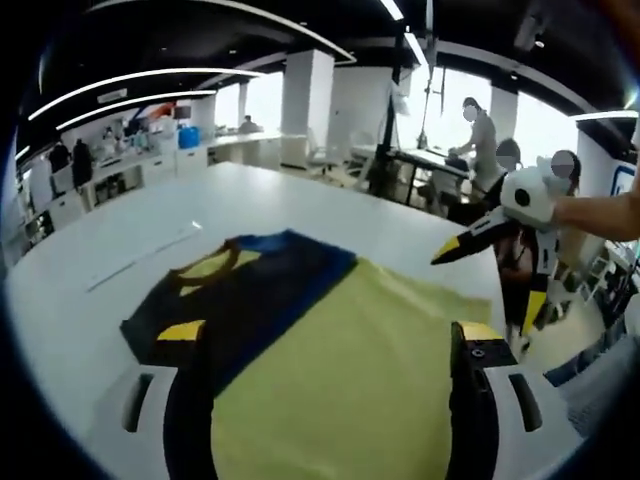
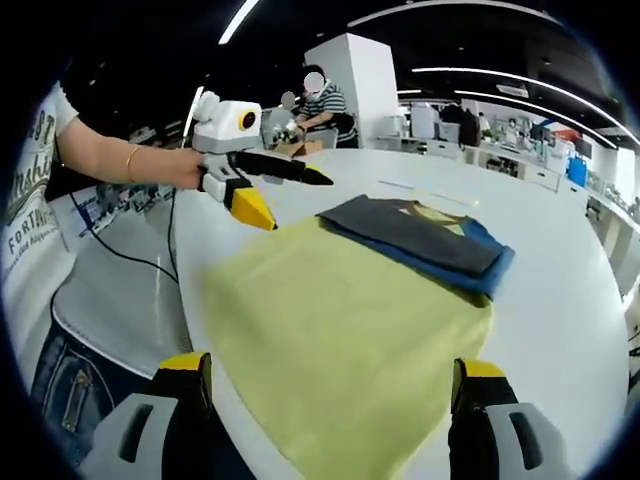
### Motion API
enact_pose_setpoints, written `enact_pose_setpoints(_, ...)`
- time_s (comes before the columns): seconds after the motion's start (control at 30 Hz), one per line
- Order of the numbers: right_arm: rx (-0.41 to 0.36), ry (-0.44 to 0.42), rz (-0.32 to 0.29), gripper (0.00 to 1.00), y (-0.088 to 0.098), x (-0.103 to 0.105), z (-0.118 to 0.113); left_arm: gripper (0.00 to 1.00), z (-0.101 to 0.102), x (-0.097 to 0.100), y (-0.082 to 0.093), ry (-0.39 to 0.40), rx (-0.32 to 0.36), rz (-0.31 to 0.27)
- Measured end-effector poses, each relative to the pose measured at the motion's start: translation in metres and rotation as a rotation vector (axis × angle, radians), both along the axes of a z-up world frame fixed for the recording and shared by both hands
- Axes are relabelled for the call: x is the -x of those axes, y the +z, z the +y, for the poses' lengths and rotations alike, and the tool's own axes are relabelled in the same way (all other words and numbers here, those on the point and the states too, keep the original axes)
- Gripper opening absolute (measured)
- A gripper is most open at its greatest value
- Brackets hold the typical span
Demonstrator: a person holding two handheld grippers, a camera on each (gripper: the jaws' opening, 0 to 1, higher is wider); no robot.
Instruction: Fold the garment on the visible template until the final outline fits inside the template.
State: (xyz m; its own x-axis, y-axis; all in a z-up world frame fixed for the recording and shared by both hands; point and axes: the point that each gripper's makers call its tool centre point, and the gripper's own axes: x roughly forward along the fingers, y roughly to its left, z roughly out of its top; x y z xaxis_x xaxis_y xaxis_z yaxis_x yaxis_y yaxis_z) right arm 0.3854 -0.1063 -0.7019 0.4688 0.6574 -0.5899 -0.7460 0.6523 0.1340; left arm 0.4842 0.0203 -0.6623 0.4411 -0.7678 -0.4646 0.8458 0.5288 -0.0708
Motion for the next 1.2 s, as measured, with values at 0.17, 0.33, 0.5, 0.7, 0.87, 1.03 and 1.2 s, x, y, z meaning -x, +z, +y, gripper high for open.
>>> enact_pose_setpoints(0.17, 0.021, 0.012, 0.005, 0.95, -0.002, 0.006, 0.000, 0.90, 0.021, 0.022, -0.009, -0.038, -0.070, -0.041)
enact_pose_setpoints(0.33, 0.046, 0.026, 0.010, 0.90, -0.006, 0.013, 0.001, 0.86, 0.041, 0.043, -0.018, -0.043, -0.088, -0.038)
enact_pose_setpoints(0.5, 0.063, 0.035, 0.008, 0.86, -0.009, 0.019, 0.003, 0.84, 0.055, 0.060, -0.027, -0.038, -0.097, -0.025)
enact_pose_setpoints(0.7, 0.072, 0.054, 0.017, 0.82, -0.013, 0.024, 0.008, 0.79, 0.073, 0.081, -0.042, -0.041, -0.143, 0.004)
enact_pose_setpoints(0.87, 0.105, 0.077, 0.023, 0.75, -0.020, 0.031, 0.007, 0.74, 0.086, 0.094, -0.053, -0.030, -0.163, 0.033)
enact_pose_setpoints(1.03, 0.135, 0.085, 0.036, 0.69, -0.027, 0.037, 0.001, 0.50, 0.098, 0.110, -0.067, -0.027, -0.203, 0.085)
enact_pose_setpoints(1.2, 0.169, 0.081, 0.047, 0.63, -0.032, 0.040, -0.008, 0.44, 0.104, 0.125, -0.077, -0.049, -0.237, 0.107)
